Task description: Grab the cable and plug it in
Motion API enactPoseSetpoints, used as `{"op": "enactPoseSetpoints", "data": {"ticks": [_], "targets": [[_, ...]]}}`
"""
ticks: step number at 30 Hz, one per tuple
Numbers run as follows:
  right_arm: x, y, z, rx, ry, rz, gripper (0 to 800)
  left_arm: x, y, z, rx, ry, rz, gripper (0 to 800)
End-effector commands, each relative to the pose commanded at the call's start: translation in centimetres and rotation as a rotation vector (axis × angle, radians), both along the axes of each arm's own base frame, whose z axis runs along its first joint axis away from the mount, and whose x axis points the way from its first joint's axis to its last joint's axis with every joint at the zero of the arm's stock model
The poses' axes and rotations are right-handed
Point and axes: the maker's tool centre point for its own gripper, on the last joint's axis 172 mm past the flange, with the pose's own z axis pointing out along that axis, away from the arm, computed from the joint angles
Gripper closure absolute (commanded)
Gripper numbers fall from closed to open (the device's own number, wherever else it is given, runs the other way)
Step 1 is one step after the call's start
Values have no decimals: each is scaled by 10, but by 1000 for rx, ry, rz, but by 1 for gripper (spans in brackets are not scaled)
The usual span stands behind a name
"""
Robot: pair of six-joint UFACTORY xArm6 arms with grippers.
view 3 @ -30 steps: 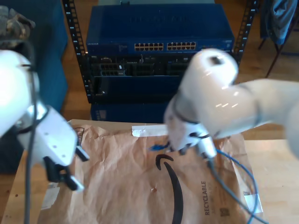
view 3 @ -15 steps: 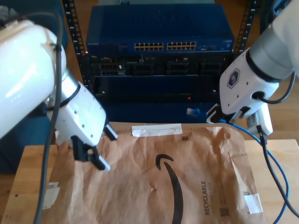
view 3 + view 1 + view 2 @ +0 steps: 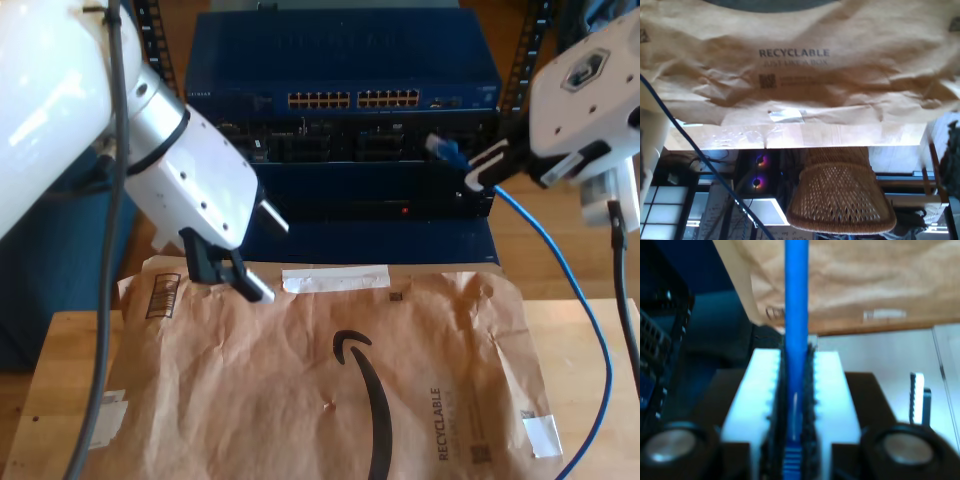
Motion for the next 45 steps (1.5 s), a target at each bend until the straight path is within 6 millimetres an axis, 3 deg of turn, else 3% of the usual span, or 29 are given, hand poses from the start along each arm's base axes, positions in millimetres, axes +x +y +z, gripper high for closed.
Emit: {"op": "enactPoseSetpoints", "data": {"ticks": [3, 9, 12, 18, 22, 25, 29, 37, 41, 45], "targets": [[-1, 3, 19, 16, -34, 0, 796, 5, -12, 22, -50, -25, -4, 0], [-6, 9, 63, 53, -44, -50, 796, 14, -20, 42, -59, -68, -24, 0], [-8, 9, 76, 57, -67, -55, 796, 14, -24, 49, -76, -75, -24, 0], [-17, 17, 89, 86, -60, -49, 796, 16, -36, 85, -131, -118, -40, 1], [-21, 18, 95, 90, -73, -49, 796, 17, -41, 108, -160, -155, -44, 1], [-27, 19, 97, 88, -77, -44, 796, 8, -50, 118, -203, -139, -59, 1], [-31, 20, 93, 87, -59, -33, 796, -4, -64, 145, -282, -133, -90, 1], [-30, 22, 87, 85, -50, -31, 796, -3, -72, 165, -324, -148, -96, 2], [-30, 23, 82, 90, -37, -32, 796, -12, -84, 181, -408, -108, -94, 3], [-25, 22, 83, 90, -53, -40, 796, -14, -85, 181, -415, -89, -91, 7]]}}
